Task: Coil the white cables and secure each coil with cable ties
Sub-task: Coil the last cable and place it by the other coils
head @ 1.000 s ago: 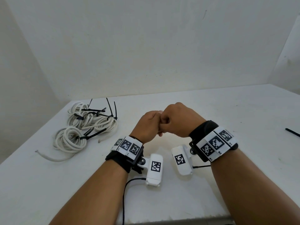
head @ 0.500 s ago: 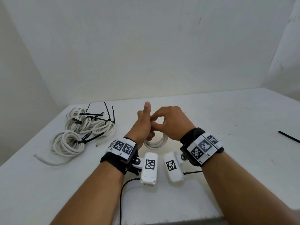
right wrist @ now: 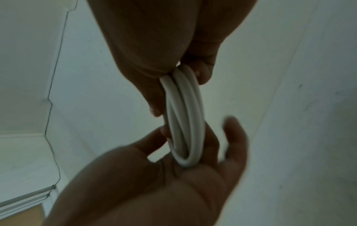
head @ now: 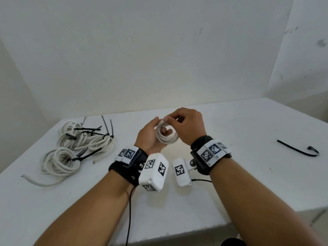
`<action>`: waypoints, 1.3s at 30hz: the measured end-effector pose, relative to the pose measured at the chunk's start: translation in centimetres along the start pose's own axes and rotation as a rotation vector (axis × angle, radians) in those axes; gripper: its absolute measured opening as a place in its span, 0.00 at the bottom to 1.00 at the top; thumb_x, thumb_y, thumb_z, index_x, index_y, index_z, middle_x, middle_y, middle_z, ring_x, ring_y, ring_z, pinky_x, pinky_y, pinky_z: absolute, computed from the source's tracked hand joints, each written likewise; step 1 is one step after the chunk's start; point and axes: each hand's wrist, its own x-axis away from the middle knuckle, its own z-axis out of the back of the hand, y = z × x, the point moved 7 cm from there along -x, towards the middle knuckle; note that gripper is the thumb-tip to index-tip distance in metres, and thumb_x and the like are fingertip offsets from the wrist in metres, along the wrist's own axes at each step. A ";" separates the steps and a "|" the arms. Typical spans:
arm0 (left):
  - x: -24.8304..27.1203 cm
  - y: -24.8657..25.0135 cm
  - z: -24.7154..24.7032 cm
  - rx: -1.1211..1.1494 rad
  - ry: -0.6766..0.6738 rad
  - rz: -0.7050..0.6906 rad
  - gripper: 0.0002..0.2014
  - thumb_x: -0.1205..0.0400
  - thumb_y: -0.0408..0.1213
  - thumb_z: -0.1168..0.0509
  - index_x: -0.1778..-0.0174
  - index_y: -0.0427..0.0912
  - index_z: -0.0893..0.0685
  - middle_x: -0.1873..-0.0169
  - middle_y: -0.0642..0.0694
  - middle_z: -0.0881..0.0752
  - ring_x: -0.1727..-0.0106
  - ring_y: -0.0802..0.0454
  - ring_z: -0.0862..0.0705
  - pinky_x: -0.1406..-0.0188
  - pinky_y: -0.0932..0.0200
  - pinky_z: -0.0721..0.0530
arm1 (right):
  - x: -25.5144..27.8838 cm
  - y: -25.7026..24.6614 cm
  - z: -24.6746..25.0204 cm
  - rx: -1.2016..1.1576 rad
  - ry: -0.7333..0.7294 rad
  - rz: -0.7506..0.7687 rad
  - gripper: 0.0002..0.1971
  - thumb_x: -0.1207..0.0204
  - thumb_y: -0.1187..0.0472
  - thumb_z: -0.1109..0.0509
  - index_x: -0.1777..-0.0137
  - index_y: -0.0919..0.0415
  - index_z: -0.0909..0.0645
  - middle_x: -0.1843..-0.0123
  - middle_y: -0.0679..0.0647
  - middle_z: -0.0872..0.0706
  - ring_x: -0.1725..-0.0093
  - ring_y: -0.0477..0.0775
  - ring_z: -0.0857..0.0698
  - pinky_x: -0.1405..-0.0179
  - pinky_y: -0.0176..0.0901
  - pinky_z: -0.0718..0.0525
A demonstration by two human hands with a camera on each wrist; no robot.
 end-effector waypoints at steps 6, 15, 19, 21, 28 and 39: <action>0.1 -0.2 -4.6 -0.188 0.093 -0.100 0.12 0.21 0.40 0.32 0.69 0.39 0.19 0.83 0.46 0.28 0.83 0.52 0.28 0.76 0.59 0.29 | 1.1 1.3 3.4 -0.054 0.208 -0.120 0.11 0.24 0.56 0.24 0.66 0.59 0.15 0.70 0.44 0.15 0.75 0.40 0.22 0.71 0.27 0.28; -0.7 -3.8 -9.0 -0.403 0.047 -0.133 0.09 0.21 0.39 0.34 0.64 0.39 0.22 0.77 0.43 0.20 0.87 0.52 0.26 0.85 0.71 0.33 | 0.6 7.8 15.0 0.450 0.014 -0.425 0.16 0.20 0.50 0.30 0.59 0.63 0.13 0.59 0.57 0.10 0.58 0.58 0.13 0.58 0.41 0.20; -0.7 -4.7 -8.5 -0.382 0.070 -0.132 0.10 0.22 0.39 0.31 0.65 0.40 0.22 0.80 0.49 0.19 0.87 0.51 0.28 0.83 0.70 0.32 | 2.0 12.1 23.9 0.964 -0.095 -0.688 0.16 0.26 0.54 0.25 0.48 0.68 0.15 0.45 0.66 0.11 0.45 0.66 0.14 0.56 0.44 0.21; -0.7 -5.0 -8.2 -0.361 0.078 -0.124 0.14 0.22 0.41 0.29 0.69 0.41 0.24 0.87 0.52 0.23 0.88 0.52 0.29 0.82 0.68 0.32 | 3.0 13.3 26.6 1.051 -0.141 -0.756 0.08 0.27 0.59 0.25 0.55 0.65 0.15 0.52 0.64 0.12 0.54 0.64 0.15 0.59 0.43 0.23; -0.6 -5.1 -7.5 -0.319 0.107 -0.158 0.19 0.23 0.39 0.26 0.74 0.43 0.29 0.80 0.52 0.16 0.86 0.51 0.34 0.84 0.68 0.33 | 5.1 15.6 27.8 1.139 -0.477 -0.941 0.05 0.26 0.61 0.26 0.53 0.51 0.12 0.56 0.51 0.17 0.53 0.58 0.16 0.71 0.32 0.21; -0.8 -1.2 -4.2 -0.326 0.137 -0.229 0.20 0.22 0.35 0.28 0.75 0.43 0.33 0.85 0.55 0.21 0.84 0.52 0.37 0.85 0.67 0.34 | 1.2 12.9 18.5 0.604 -0.246 -0.776 0.10 0.22 0.61 0.28 0.54 0.70 0.11 0.60 0.59 0.06 0.53 0.60 0.07 0.47 0.55 0.09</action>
